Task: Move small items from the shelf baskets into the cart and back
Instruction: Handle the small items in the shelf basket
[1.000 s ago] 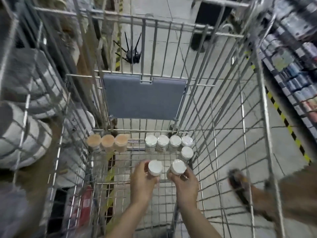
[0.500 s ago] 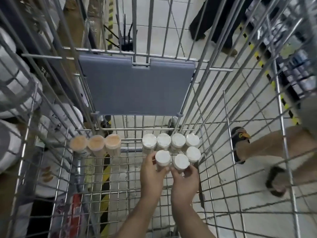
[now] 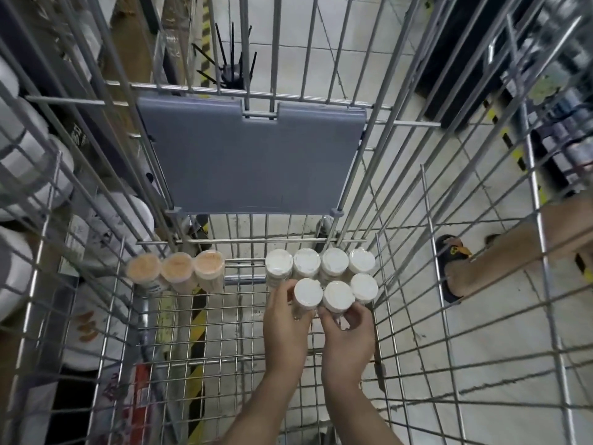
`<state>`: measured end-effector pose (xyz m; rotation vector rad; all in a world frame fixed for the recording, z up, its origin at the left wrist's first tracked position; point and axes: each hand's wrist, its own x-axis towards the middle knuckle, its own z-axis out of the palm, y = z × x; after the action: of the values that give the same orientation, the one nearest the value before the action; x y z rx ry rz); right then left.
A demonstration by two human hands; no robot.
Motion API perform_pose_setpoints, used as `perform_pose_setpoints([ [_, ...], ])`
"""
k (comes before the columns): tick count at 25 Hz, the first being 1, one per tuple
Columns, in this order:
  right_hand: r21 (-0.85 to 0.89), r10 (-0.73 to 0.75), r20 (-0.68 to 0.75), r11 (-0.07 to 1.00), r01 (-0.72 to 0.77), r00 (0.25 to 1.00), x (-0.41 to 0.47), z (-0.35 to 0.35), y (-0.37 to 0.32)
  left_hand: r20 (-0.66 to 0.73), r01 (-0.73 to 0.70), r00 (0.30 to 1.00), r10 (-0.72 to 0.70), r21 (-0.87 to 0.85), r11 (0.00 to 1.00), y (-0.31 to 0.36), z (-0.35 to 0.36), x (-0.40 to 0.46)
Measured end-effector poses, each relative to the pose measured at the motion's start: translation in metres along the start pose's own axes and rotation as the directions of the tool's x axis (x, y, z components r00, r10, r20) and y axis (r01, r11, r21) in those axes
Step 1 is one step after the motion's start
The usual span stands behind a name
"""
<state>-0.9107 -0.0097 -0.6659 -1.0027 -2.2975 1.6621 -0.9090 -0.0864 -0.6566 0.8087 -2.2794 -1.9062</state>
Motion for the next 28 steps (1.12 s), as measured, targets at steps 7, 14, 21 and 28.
perform_pose_setpoints([
  [7,0.062,0.189,-0.070,0.981,-0.185,0.979,0.004,0.013,-0.004,-0.005,0.050,0.999,-0.050,0.040,0.998,-0.008,0.004,0.001],
  [14,-0.061,0.185,0.108,0.982,-0.180,0.977,-0.015,-0.037,-0.046,-0.012,0.275,0.961,-0.275,0.095,0.957,0.016,-0.041,-0.041],
  [21,-0.323,0.084,0.570,0.937,0.130,0.817,-0.097,-0.140,-0.134,0.109,0.300,0.935,-0.337,0.262,0.917,0.114,-0.136,-0.123],
  [28,-0.283,-0.056,0.921,0.585,0.760,0.386,-0.158,-0.265,-0.205,0.023,0.050,0.997,-0.079,0.587,0.808,0.212,-0.199,-0.281],
])
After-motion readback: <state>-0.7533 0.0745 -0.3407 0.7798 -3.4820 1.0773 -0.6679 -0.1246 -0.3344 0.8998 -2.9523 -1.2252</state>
